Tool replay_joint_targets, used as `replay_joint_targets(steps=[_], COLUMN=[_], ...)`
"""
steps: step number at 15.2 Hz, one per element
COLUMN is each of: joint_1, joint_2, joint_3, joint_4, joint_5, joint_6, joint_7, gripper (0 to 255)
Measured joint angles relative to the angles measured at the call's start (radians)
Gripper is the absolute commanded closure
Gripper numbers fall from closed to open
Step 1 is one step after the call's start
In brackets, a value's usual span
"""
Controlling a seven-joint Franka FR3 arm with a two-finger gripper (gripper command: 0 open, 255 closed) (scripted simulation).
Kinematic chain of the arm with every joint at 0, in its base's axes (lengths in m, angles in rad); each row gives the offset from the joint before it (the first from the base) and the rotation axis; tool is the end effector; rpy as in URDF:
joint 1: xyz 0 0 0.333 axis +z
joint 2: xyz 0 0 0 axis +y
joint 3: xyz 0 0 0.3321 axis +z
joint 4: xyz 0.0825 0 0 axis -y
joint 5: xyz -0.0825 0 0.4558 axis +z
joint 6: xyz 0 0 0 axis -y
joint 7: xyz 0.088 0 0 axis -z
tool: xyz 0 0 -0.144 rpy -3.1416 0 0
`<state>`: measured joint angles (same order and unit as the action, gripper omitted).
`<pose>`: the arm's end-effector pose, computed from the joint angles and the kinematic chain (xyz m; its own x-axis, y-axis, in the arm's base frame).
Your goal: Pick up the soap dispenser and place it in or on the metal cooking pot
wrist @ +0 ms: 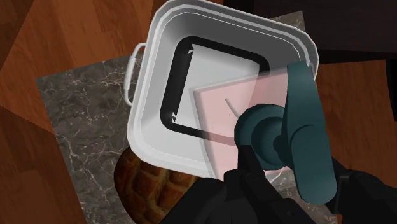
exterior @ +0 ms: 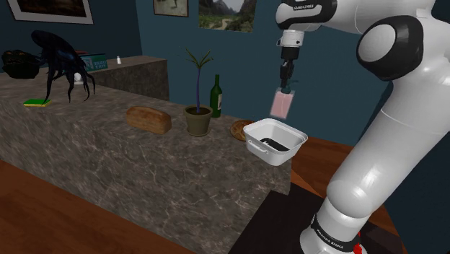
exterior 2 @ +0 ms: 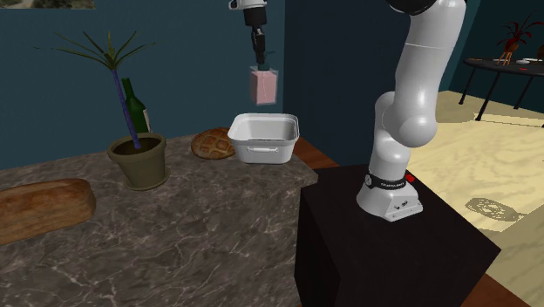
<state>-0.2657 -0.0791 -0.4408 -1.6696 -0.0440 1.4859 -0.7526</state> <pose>0.4377 -0.3926 0.5870 0.9948 0.0508 -0.0887 0.0447 -0.9966 -0.0690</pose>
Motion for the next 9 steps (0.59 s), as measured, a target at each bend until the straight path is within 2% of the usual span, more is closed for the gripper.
replay_joint_targets(steps=[9], joint_1=[-0.001], joint_2=[-0.018], joint_3=[0.001], joint_4=[-0.138], joint_5=[-0.007], joint_6=[0.121], joint_7=[0.007], gripper=[255])
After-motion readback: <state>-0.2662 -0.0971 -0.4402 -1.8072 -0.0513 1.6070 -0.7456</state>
